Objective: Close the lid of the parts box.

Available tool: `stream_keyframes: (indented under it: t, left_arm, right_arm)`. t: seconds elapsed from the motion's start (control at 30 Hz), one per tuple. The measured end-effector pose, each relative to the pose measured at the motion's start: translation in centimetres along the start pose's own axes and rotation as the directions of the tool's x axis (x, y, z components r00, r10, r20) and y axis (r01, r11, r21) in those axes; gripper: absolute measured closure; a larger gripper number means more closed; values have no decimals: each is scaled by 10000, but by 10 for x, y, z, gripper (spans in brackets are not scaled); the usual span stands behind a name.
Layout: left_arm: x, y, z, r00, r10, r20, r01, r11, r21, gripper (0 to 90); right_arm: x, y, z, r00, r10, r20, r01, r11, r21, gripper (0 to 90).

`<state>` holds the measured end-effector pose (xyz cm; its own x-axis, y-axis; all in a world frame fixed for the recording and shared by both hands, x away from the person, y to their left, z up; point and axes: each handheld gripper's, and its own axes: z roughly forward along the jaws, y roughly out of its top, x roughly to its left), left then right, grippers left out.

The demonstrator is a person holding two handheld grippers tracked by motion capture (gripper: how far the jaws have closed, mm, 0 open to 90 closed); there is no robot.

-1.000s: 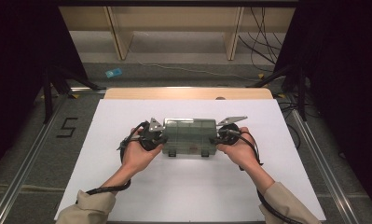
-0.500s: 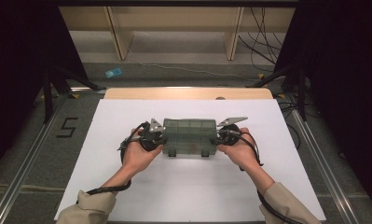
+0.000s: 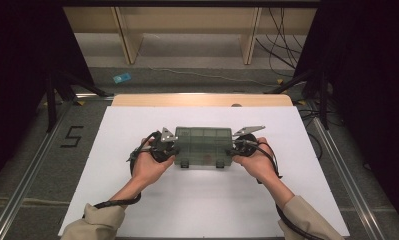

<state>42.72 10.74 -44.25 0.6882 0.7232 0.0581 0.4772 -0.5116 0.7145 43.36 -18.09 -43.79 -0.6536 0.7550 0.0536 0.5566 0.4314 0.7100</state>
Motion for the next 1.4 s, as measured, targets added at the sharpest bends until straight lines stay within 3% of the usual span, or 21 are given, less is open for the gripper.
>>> stream_keyframes:
  t: [0.13, 0.37, 0.47, 0.6, 0.77, 0.83, 0.9, 0.97, 1.0, 1.07, 1.13, 1.23, 1.3, 1.33, 1.37, 1.4]
  left_arm:
    - [0, 0, 0, 10000, -7, 6, 7, 10000, -10, 900]
    - [0, -1, 1, 10000, -44, 22, 44, 10000, -54, 900]
    - [1, -1, 1, 10000, -86, 44, 87, 9999, -95, 900]
    - [1, -1, 1, 10000, -94, 28, 95, 9999, -105, 900]
    - [2, -1, 2, 10000, -13, 41, 13, 10000, -86, 900]
    - [2, -1, 2, 10000, -72, 59, 73, 9999, -70, 900]
    - [0, -2, 6, 9998, -198, 40, 198, 9998, 55, 900]
    - [-1, -4, 7, 10000, 25, -2, -25, 10000, -88, 900]
    - [-2, -3, 7, 9999, 60, -83, -61, 10000, -55, 900]
    - [-2, -3, 7, 10000, 36, -47, -36, 10000, -30, 900]
    - [0, -3, 7, 10000, 89, 36, -88, 9999, -82, 900]
    - [-1, -4, 7, 10000, 46, -20, -46, 9999, -107, 900]
    - [-1, -4, 7, 10000, 56, 1, -56, 9999, -125, 900]
    - [-1, -4, 7, 9999, 161, -16, -161, 9998, -127, 900]
    - [-1, -4, 6, 9998, 216, -50, -216, 9997, -116, 900]
    - [-1, -5, 6, 9998, 181, -30, -182, 9998, -129, 900]
  right_arm:
    - [1, 0, -1, 9998, 190, -57, -189, 9997, 140, 900]
    - [-1, -1, 1, 10000, -19, -12, 19, 10000, -6, 900]
    - [0, 0, 0, 9998, 174, -68, -174, 9998, 79, 900]
    - [0, -1, 2, 9999, 164, -11, -164, 9998, -137, 900]
    - [1, -1, 1, 9999, 133, -11, -133, 9999, -15, 900]
    - [0, -2, 2, 9999, -90, 46, 90, 9999, -116, 900]
    - [1, -1, 1, 10000, 75, -25, -75, 10000, -9, 900]
    - [2, -5, 5, 10000, -17, 60, 15, 9998, 188, 900]
    - [3, -5, 5, 9994, 337, -93, -335, 9993, 167, 900]
    - [3, -3, 5, 10000, 27, -80, -25, 9997, 253, 900]
    - [5, -5, 6, 9997, 237, -11, -237, 9997, 106, 900]
    - [3, -6, 7, 10000, -73, 68, 73, 9999, -76, 900]
    - [4, -6, 6, 10000, 40, 33, -40, 10000, -26, 900]
    - [5, -6, 5, 9995, 316, -30, -316, 9995, 74, 900]
    - [4, -7, 6, 10000, 58, 29, -58, 10000, -43, 900]
    - [5, -6, 5, 9996, 297, -28, -297, 9995, 42, 900]
